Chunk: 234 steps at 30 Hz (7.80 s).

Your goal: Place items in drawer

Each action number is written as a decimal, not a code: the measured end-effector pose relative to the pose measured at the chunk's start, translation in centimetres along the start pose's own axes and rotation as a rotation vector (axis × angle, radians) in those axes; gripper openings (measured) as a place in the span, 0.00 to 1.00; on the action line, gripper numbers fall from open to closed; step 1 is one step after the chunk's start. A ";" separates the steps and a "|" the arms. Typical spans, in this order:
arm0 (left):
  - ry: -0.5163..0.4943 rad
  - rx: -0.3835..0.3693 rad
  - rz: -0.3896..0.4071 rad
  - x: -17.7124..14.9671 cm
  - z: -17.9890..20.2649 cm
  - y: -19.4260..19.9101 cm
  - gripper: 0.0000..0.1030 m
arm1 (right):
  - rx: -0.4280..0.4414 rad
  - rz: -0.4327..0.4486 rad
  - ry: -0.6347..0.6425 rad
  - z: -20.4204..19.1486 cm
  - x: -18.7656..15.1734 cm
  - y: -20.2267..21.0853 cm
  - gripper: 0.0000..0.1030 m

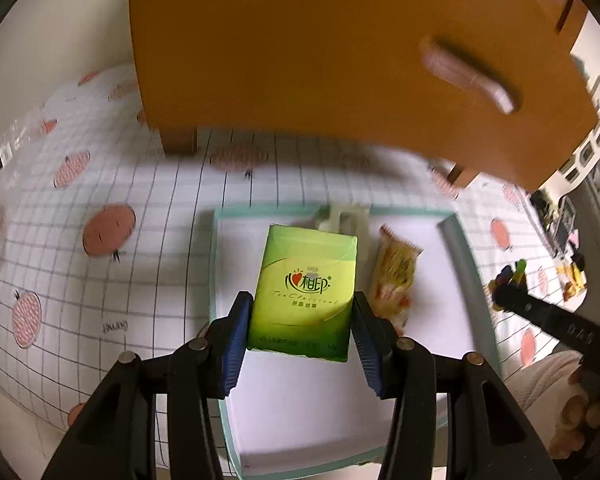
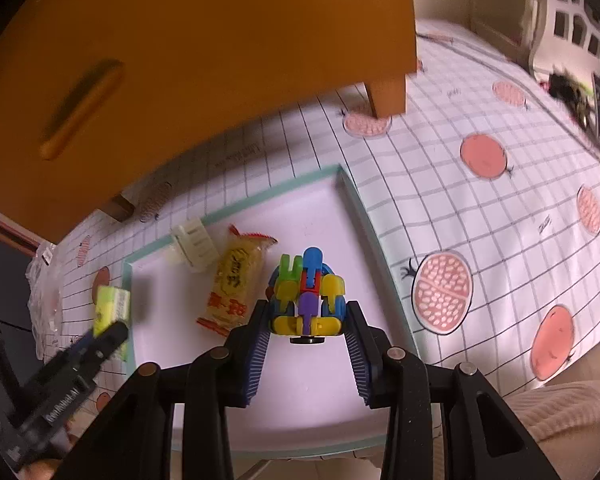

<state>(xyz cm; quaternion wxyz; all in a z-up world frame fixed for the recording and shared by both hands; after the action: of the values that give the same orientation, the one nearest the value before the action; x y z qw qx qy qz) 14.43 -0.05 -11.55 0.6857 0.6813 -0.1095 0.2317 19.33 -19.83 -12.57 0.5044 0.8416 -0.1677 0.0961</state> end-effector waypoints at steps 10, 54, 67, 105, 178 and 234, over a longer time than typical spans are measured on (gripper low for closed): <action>-0.025 -0.032 0.136 3.1 1.2 5.2 0.49 | 0.034 0.089 0.057 -2.8 1.5 3.7 0.38; -0.007 -0.099 0.487 15.5 0.9 17.8 0.49 | 0.105 0.333 0.275 -14.3 11.2 15.7 0.38; -0.022 -0.078 0.464 16.8 1.0 15.3 0.49 | 0.047 0.268 0.297 -15.5 15.0 12.9 0.38; -0.198 0.010 -0.318 -11.6 2.5 -4.6 0.65 | 0.031 0.063 0.232 -6.9 1.7 5.3 0.38; 0.101 0.012 0.432 18.7 -1.8 12.0 1.00 | -0.016 0.275 0.334 -14.7 16.4 9.4 1.00; 0.111 -0.047 -0.017 2.0 -0.3 -6.7 1.00 | -0.100 -0.122 0.151 -3.1 -1.3 -10.6 1.00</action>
<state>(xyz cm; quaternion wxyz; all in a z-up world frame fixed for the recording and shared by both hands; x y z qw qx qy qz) 19.27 0.88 -16.53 0.7083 0.6521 -0.0709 0.2608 22.20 -12.23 -20.15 0.5618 0.8145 -0.0823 0.1197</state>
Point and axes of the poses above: each gripper's, at about its wrist camera, not at the fingertips, and y roughly against the way its jaws point, z to its right, x to its top, the point moved 6 cm from there along -y, roughly the way its jaws point, and after that the axes turned 11 degrees about x, right-handed, at the moved point
